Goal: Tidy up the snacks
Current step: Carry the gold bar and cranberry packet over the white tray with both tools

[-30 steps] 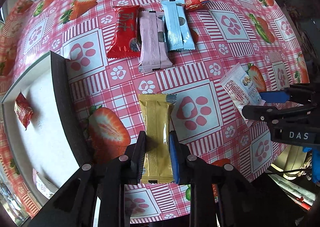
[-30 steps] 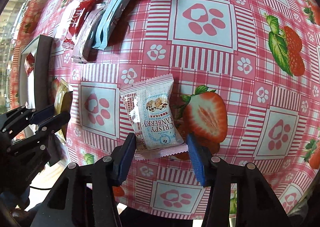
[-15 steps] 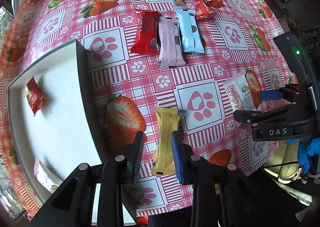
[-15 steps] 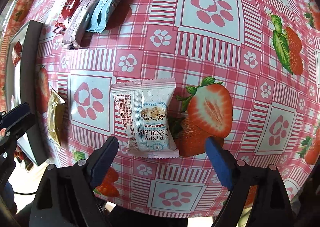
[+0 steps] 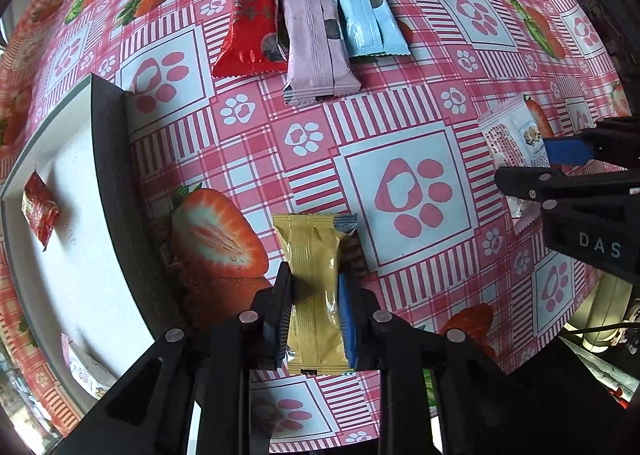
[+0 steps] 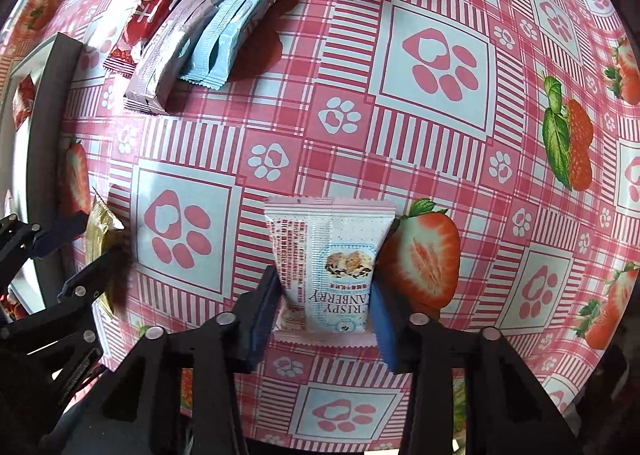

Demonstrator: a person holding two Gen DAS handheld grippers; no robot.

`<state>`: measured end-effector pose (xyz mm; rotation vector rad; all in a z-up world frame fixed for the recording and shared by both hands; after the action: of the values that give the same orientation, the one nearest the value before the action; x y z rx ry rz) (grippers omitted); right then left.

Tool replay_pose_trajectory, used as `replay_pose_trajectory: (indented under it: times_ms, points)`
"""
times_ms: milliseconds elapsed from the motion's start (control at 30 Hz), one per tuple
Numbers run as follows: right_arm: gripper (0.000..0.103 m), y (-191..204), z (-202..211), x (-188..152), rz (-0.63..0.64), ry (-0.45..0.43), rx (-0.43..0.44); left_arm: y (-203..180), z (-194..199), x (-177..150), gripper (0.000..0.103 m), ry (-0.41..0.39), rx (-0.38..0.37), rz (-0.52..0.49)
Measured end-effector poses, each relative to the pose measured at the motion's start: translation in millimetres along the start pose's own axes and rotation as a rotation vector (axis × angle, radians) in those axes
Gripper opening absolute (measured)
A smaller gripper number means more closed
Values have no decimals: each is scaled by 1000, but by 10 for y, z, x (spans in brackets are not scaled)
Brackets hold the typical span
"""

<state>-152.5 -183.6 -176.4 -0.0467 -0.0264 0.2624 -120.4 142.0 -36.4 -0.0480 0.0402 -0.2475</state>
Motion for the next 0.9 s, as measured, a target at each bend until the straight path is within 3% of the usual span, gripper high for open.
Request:
replay_pose_trajectory:
  times_ms: [233,533,900]
  points:
    - [41,32,370,-35,-98,-3,157,60,313,-40,24,-66,-57,37]
    - [41,295,894,159,-111,-39,215,507,855,-162,24,-197,-83,140]
    - [41,1070,1453,626,-12,-79,233,958,1013,-392,24,-249,-69,263]
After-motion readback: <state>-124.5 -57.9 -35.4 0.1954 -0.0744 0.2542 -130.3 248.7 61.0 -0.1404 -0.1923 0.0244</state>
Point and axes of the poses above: each gripper's, at about its wrist camera, not at the fingertips, and z roughly against the way its jaws point, y to its left, x to its top, the point moved 3 cm from there along -z, roughly the way its jaws point, and after that the axes turned 1 degree about -x, right-handed, at the moved point
